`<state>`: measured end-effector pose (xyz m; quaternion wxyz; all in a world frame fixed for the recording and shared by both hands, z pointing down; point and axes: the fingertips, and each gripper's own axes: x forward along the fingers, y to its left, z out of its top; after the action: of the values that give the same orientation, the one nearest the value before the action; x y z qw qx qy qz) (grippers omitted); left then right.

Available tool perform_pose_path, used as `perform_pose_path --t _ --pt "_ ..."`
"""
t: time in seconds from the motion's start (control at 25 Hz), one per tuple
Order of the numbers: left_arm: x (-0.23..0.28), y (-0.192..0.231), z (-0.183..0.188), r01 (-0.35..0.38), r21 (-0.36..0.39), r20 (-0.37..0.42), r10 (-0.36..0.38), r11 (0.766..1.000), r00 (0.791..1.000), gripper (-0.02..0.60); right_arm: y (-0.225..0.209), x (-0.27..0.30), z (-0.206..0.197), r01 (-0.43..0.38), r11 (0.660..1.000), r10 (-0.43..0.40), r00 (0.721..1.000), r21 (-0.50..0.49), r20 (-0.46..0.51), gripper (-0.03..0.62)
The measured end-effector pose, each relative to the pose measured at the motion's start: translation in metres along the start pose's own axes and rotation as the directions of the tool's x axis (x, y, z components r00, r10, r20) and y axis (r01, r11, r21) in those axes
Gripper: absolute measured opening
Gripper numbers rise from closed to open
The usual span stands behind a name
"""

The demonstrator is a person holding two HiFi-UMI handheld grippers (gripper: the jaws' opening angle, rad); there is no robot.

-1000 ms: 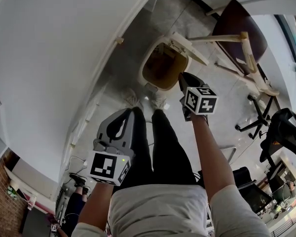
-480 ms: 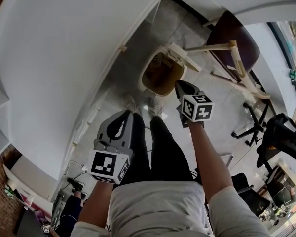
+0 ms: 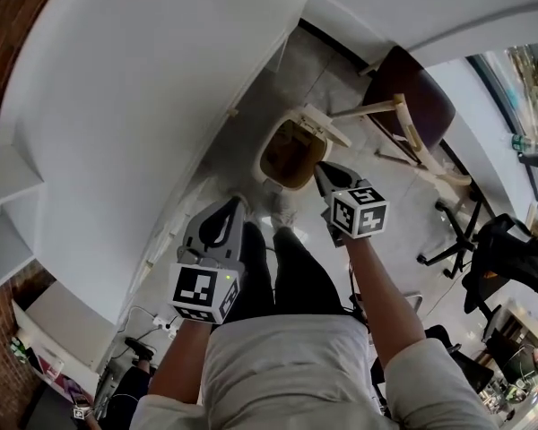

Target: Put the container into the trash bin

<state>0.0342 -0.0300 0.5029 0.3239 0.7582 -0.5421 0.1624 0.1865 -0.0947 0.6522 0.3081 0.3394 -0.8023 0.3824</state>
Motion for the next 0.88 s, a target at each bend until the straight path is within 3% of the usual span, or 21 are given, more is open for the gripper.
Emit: perform_pose_path --t 0.44,0.88 --pt "-0.033 0.005 0.039 -0.043 0.044 0.042 0.041 0.998 0.998 0.017 0.051 -0.073 0.071 -0.068 0.994 0.076 0.993 -0.084 0.094 0.035" --pt "-0.053 -0.022 0.086 -0.008 0.055 0.122 0.001 0.998 0.992 0.018 0.109 -0.135 0.115 -0.141 0.974 0.17 0.972 -0.178 0.16 0.032"
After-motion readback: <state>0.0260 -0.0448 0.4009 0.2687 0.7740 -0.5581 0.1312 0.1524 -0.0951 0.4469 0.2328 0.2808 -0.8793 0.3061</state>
